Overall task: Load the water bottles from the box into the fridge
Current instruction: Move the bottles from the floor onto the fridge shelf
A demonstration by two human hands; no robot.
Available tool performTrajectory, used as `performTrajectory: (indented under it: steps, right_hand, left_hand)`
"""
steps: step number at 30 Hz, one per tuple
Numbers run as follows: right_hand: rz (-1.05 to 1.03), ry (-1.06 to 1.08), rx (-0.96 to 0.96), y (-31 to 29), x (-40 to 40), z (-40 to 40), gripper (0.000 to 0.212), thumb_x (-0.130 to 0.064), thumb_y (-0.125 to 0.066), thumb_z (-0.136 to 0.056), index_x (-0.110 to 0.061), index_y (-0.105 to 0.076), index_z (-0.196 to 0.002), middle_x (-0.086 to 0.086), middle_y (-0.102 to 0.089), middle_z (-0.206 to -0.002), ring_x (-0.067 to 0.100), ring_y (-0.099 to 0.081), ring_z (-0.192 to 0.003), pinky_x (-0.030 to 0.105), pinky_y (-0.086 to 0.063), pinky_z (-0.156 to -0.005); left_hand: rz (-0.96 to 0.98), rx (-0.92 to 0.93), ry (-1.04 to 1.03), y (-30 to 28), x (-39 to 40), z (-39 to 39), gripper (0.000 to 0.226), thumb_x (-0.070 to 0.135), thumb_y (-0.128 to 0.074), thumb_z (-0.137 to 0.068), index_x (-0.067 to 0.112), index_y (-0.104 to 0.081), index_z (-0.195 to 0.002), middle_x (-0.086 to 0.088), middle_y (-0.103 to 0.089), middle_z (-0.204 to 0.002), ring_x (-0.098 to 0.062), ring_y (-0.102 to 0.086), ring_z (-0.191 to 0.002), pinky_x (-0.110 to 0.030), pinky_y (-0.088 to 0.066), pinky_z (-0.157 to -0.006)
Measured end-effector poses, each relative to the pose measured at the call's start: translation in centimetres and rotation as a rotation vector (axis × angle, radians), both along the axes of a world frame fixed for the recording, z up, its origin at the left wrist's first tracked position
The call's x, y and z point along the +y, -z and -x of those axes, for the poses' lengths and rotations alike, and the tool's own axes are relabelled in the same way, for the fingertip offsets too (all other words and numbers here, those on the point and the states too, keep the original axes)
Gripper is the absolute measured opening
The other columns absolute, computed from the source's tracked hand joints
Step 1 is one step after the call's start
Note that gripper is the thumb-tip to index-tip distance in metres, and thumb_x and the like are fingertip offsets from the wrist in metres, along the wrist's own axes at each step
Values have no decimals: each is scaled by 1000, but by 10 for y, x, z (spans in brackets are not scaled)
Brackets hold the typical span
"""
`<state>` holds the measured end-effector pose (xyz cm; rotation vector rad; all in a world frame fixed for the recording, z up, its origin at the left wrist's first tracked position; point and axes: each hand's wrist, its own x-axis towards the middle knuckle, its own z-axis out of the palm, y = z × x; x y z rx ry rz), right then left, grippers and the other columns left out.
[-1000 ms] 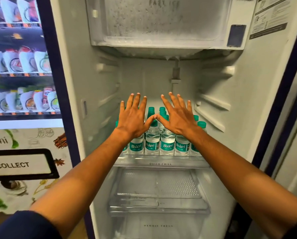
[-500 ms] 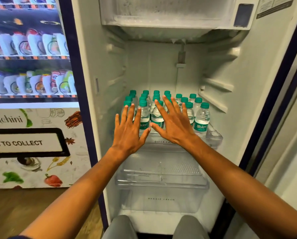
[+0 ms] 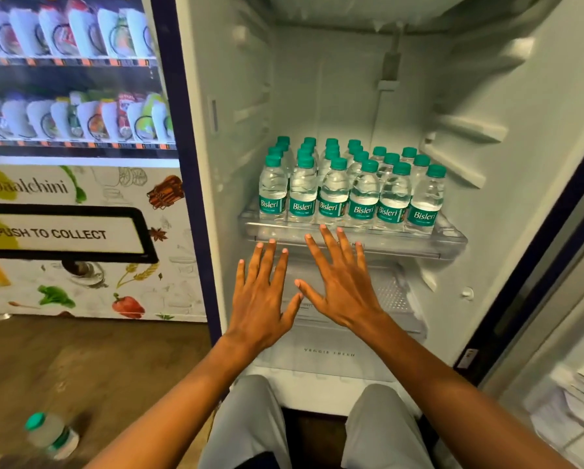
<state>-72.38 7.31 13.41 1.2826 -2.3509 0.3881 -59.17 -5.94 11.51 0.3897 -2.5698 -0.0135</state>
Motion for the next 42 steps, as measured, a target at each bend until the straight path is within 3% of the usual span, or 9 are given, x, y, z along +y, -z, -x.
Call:
performTrajectory:
  steps: [10,14,22,29,39,42]
  right_hand:
    - [38,-159,-119,46,-41,-68,81,-74,-25,-90,-28,-16,-157,6,-4,-165,28,0,-152,56,-5,-119]
    - [38,-247,-161,69,-56,-110,80,-72,-28,-91,-29,-13,-157,6,-2,-165,27,0,-152,54,-4,-119]
    - [-76,-405,-269,114,-99,-173,79,-66,-37,-92,-32,-7,-157,1,4,-165,23,4,-152,55,-10,-120]
    - [-253,-454,-303,147,-154,-195,81,-70,-37,-89,-30,-17,-156,6,-7,-165,29,-9,-151,59,-19,-117]
    - [-425,-494,-262,186,-211,-202,82,-69,-30,-89,-28,-12,-157,9,-3,-164,32,-10,-151,59,-20,-117]
    - [-414,-504,-276,193,-215,-201,80,-69,-28,-91,-29,-7,-157,8,1,-165,31,-3,-151,57,-12,-119]
  left_hand:
    - [-107,-15,-102,47,-21,-71,73,54,-32,-97,16,-13,-156,-5,1,-164,-23,4,-151,-54,-14,-119]
    - [-126,-17,-119,67,-33,-102,72,48,-43,-96,15,-19,-155,-6,-4,-164,-26,1,-151,-56,-18,-118]
    - [-228,-166,-396,122,-78,-169,75,54,-42,-91,16,-23,-154,-9,-7,-164,-30,-4,-151,-57,-23,-115]
    - [-372,-346,-638,176,-119,-233,80,60,-35,-93,22,-4,-157,-6,10,-163,-28,8,-150,-53,-7,-118]
    - [-444,-561,-859,237,-208,-292,76,50,-43,-95,16,-15,-156,-14,-7,-163,-36,-10,-149,-58,-21,-116]
    - [-500,-537,-941,246,-234,-296,72,47,-48,-94,14,-22,-153,-15,-17,-160,-37,-17,-146,-59,-25,-113]
